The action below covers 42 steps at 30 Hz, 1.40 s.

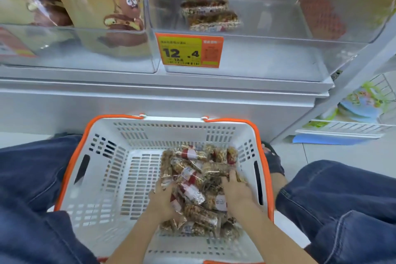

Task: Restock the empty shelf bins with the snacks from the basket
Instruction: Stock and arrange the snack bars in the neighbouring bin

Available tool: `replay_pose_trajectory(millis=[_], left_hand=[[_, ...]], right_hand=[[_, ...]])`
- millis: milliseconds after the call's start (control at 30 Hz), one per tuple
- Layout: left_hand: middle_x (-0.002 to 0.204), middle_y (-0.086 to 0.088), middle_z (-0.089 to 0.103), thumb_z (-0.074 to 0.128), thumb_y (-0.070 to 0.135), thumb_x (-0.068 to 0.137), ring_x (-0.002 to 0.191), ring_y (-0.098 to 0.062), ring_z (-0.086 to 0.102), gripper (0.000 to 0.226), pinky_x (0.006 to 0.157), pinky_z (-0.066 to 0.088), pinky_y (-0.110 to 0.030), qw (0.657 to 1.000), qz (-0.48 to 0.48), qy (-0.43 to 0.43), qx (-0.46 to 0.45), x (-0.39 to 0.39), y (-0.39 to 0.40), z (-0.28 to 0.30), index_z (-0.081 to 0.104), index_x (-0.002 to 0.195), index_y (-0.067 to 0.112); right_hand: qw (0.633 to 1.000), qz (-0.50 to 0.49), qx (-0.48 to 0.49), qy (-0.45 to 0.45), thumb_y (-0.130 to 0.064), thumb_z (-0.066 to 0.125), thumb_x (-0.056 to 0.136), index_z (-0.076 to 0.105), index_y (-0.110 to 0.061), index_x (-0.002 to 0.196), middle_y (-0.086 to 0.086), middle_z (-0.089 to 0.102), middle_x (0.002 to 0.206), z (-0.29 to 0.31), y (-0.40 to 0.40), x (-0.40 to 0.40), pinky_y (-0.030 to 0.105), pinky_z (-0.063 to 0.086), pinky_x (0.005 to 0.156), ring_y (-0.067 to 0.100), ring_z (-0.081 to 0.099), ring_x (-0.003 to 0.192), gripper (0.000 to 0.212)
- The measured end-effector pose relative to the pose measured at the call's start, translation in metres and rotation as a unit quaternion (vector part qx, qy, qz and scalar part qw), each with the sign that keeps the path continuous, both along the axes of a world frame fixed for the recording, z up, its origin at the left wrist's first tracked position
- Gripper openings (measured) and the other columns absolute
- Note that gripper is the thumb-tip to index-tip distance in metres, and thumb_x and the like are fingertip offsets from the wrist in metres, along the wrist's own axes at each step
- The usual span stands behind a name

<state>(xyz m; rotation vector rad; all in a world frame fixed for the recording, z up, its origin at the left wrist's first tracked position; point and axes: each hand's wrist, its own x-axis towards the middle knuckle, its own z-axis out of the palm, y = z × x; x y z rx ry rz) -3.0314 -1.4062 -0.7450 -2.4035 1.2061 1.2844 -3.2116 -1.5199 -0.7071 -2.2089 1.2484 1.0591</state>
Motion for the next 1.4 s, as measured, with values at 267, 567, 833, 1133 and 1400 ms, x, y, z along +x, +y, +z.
replay_pose_trajectory(millis=[267,567,833,1133,1400], left_hand=[[0.099,-0.006,0.046,0.076,0.011,0.079,0.086,-0.02,0.046,0.045,0.081,0.041,-0.027,0.928,0.342,0.144,0.021,0.0,0.005,-0.001,0.034,0.095,0.004],[0.119,-0.016,0.062,0.079,0.021,0.074,0.096,-0.025,0.058,0.045,0.094,0.045,-0.034,0.903,0.38,0.202,0.012,-0.029,0.005,0.005,0.059,0.11,0.003],[0.083,0.002,0.055,0.069,0.027,0.072,0.07,-0.009,0.055,0.027,0.063,0.047,-0.024,0.967,0.153,0.203,0.012,0.012,-0.023,0.077,0.049,0.089,0.021],[0.073,0.003,0.062,0.074,0.015,0.07,0.052,-0.007,0.058,0.04,0.051,0.051,-0.023,0.94,-0.026,0.159,-0.299,0.045,-0.093,0.309,0.052,0.103,0.022],[0.095,0.002,0.063,0.069,0.025,0.075,0.083,-0.015,0.063,0.04,0.063,0.049,-0.028,0.917,-0.133,0.007,-0.377,0.046,-0.211,0.391,0.054,0.112,0.019]], right_hand=[[0.991,0.036,-0.109,0.075,-0.006,0.054,0.088,0.032,0.004,0.142,0.023,0.004,0.154,0.036,0.008,0.012,0.031,0.055,0.065,0.03,0.066,0.097,0.06],[0.987,0.097,-0.126,-0.009,-0.003,0.058,0.086,0.027,-0.011,0.141,0.014,0.025,0.144,0.06,-0.017,-0.01,0.033,0.047,0.079,0.031,0.048,0.116,0.063],[0.965,0.151,-0.18,0.119,-0.003,0.053,0.087,0.051,-0.002,0.13,0.018,0.043,0.136,0.059,-0.021,0.008,0.031,0.055,0.06,0.028,0.065,0.095,0.043],[0.978,-0.023,-0.096,-0.185,-0.031,0.074,0.073,0.052,-0.018,0.088,0.002,0.062,0.085,0.291,-0.089,-0.005,0.026,0.046,0.06,0.018,0.06,0.071,0.029],[0.856,-0.163,-0.238,-0.429,-0.018,0.08,0.07,0.061,-0.015,0.081,0.006,0.064,0.059,0.382,-0.171,-0.038,0.037,0.055,0.058,0.025,0.063,0.054,0.022]])
